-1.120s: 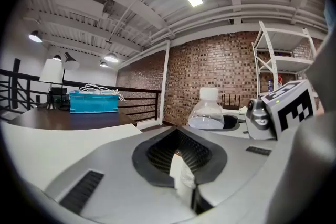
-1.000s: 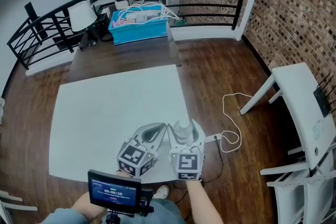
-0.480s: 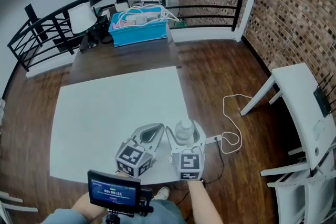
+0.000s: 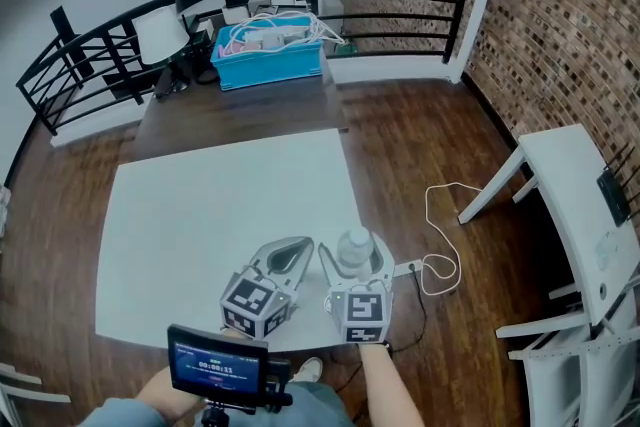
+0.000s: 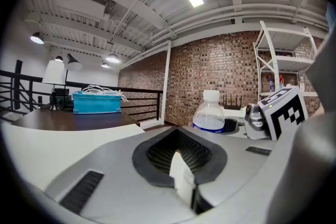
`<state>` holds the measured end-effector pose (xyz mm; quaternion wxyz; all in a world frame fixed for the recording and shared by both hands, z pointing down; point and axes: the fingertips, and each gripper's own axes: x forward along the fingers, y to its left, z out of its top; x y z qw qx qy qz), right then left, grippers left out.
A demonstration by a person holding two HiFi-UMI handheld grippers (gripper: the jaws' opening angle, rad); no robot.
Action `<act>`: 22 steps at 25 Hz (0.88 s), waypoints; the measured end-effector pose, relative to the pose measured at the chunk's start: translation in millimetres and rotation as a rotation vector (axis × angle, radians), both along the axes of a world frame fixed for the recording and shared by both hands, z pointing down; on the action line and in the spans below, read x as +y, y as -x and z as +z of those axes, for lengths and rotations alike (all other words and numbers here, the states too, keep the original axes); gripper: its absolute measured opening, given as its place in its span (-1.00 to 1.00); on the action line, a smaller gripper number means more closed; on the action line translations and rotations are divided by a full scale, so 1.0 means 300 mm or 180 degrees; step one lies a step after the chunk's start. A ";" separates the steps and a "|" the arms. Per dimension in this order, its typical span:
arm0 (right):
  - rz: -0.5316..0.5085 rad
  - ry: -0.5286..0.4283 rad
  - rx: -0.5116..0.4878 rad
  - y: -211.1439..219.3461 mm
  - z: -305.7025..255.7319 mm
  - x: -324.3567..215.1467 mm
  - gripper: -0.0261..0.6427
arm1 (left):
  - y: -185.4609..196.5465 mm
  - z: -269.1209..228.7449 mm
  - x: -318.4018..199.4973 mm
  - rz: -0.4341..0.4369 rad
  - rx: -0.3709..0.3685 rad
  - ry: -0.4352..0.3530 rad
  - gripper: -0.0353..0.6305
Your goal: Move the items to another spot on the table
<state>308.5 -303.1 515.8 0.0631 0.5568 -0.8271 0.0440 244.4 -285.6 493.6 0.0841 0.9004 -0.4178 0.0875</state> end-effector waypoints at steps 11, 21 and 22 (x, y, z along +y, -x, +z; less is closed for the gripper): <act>0.0154 0.0015 -0.0026 -0.050 -0.002 0.022 0.26 | 0.013 0.006 0.009 0.0021 -0.0011 -0.0064 -0.86; 0.0287 -0.0110 0.0130 -0.055 -0.081 0.129 0.26 | -0.011 -0.070 0.089 0.0199 0.0063 -0.0131 -0.86; 0.0307 -0.0135 0.0161 -0.054 -0.091 0.141 0.26 | -0.009 -0.075 0.098 0.0218 0.0057 -0.0144 -0.86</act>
